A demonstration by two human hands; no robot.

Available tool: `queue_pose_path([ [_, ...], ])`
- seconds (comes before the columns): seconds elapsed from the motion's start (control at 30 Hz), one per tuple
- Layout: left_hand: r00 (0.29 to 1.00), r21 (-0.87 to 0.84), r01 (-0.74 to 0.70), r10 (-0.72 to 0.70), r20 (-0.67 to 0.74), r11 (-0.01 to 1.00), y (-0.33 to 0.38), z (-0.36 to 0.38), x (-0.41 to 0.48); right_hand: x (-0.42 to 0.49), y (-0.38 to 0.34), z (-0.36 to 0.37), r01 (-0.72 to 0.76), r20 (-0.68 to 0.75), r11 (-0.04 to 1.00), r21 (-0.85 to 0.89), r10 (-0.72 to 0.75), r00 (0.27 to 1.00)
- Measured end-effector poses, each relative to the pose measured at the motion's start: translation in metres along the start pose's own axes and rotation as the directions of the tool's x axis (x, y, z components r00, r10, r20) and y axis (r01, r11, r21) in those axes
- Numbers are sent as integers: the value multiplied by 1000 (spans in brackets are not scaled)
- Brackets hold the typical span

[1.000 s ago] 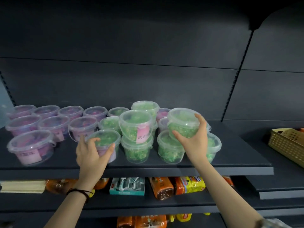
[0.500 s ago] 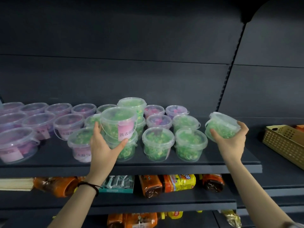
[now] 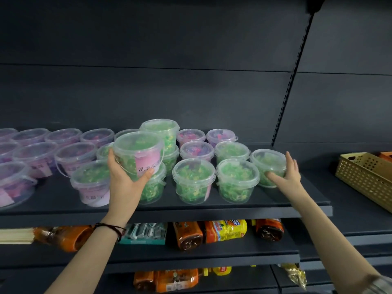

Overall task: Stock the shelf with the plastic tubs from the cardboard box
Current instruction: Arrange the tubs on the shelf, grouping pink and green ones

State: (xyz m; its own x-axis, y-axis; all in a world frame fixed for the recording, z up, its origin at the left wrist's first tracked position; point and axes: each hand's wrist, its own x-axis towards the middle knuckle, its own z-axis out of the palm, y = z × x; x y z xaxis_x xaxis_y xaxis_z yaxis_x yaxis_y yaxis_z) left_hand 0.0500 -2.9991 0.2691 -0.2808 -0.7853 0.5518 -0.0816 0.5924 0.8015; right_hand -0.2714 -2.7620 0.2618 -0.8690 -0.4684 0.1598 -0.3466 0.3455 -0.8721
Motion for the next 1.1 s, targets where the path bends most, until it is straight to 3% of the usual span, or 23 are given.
queue_pose_path([
  [0.13, 999, -14, 41, -42, -23, 999, -2, 0, 5, -3, -39, 13, 292, -128, 949, -120, -306, 943],
  [0.23, 999, -3, 38, -38, -19, 999, -4, -1, 8, 8, -83, 51, 411, 19, 903, -123, -412, 911],
  [0.4, 999, 42, 46, -46, -3, 998, -5, -4, 10, 34, -127, 128, 310, 389, 931, -194, -217, 896],
  [0.53, 998, 52, 57, -58, 7, 997, -4, -6, 9, 49, -137, 161, 316, 459, 735, -600, -8, 889],
  [0.7, 998, 48, 58, -59, 7, 997, -4, -8, 7, 56, -140, 173, 353, 498, 640, -683, 54, 866],
  [0.83, 997, 58, 70, -71, 16, 996, -5, -8, 8, 55, -140, 165, 282, 447, 766, -577, 7, 894],
  [0.97, 997, 28, 75, -76, 26, 997, -5, -5, 9, 57, -150, 146, 299, 381, 889, -347, -157, 911],
  [1.1, 994, -11, 91, -90, 54, 996, -4, -4, 10, 49, -159, 118, 285, 388, 955, -80, -233, 892],
])
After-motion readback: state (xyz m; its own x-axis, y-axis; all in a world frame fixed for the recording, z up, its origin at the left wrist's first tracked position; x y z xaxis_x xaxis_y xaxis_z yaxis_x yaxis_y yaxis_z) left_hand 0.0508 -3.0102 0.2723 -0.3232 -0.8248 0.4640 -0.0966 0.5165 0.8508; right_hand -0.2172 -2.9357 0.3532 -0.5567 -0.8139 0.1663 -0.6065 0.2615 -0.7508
